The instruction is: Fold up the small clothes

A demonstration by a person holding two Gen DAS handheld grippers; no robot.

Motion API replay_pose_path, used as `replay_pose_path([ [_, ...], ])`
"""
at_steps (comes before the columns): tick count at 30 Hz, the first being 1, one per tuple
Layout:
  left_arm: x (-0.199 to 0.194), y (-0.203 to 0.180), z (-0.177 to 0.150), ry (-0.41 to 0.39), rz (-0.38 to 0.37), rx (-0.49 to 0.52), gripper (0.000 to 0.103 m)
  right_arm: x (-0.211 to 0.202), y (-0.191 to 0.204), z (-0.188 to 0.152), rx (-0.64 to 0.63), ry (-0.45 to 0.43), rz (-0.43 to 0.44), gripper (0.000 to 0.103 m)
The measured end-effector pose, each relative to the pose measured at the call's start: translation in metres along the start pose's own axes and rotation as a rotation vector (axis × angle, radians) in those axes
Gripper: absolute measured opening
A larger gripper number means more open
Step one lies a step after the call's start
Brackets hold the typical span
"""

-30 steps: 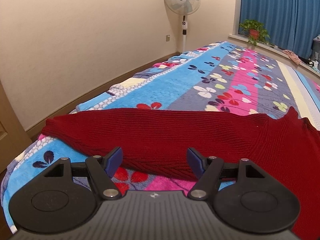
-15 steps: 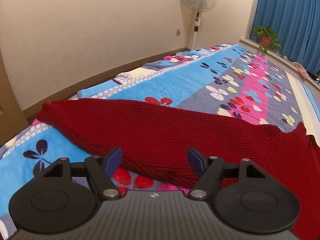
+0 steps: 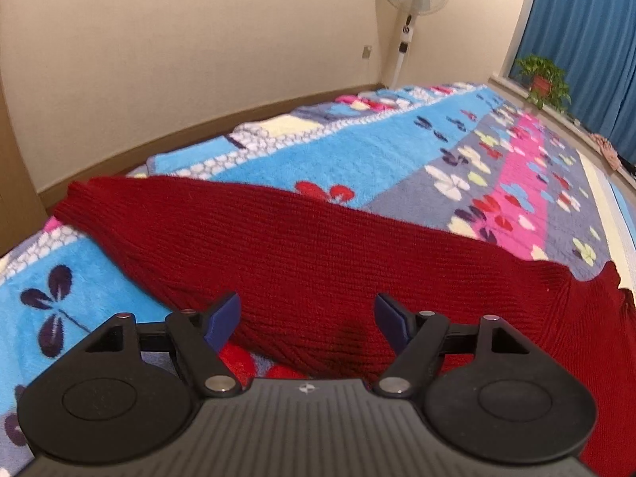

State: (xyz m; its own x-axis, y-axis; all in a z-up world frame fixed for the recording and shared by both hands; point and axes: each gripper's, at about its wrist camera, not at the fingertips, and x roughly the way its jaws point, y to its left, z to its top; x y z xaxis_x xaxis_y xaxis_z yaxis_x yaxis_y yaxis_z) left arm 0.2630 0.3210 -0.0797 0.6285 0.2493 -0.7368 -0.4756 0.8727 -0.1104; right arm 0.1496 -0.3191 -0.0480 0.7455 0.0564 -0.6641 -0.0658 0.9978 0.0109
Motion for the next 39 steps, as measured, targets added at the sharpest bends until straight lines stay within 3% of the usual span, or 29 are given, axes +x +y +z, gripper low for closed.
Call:
replay_pose_path([
  [4, 0.008, 0.006, 0.000, 0.014, 0.029, -0.005, 0.079, 0.001, 0.001, 0.000, -0.013, -0.002, -0.015, 0.060],
  [9, 0.010, 0.032, 0.006, 0.005, 0.040, -0.135, 0.079, 0.000, -0.001, 0.001, -0.009, -0.004, -0.016, 0.060],
  [16, 0.018, 0.052, 0.005, 0.048, 0.081, -0.212, 0.080, 0.002, -0.001, 0.001, -0.002, 0.008, -0.013, 0.060],
  [25, 0.022, 0.051, 0.003, 0.036, 0.111, -0.186, 0.078, 0.005, 0.001, 0.001, -0.009, 0.016, -0.013, 0.060],
  [26, 0.022, 0.050, 0.003, 0.031, 0.119, -0.179, 0.076, 0.005, 0.001, 0.001, -0.011, 0.016, -0.013, 0.060],
  [27, 0.022, 0.049, 0.003, 0.024, 0.130, -0.173, 0.066, 0.005, 0.001, 0.001, -0.012, 0.015, -0.012, 0.060],
  [30, 0.018, 0.046, 0.005, -0.021, 0.150, -0.155, 0.022, 0.005, 0.002, 0.001, -0.012, 0.016, -0.013, 0.060],
  [32, 0.009, 0.040, 0.008, -0.070, 0.172, -0.144, 0.019, 0.005, 0.002, 0.001, -0.013, 0.016, -0.012, 0.060],
  [35, -0.017, 0.007, 0.012, -0.199, 0.202, -0.041, 0.016, 0.005, 0.004, 0.001, -0.017, 0.015, -0.012, 0.060],
  [37, -0.040, -0.024, 0.013, -0.287, 0.149, 0.038, 0.015, 0.005, 0.005, 0.002, -0.019, 0.014, -0.011, 0.060],
  [39, -0.067, -0.066, 0.007, -0.378, 0.047, 0.153, 0.015, 0.004, 0.006, 0.002, -0.021, 0.010, -0.007, 0.060],
])
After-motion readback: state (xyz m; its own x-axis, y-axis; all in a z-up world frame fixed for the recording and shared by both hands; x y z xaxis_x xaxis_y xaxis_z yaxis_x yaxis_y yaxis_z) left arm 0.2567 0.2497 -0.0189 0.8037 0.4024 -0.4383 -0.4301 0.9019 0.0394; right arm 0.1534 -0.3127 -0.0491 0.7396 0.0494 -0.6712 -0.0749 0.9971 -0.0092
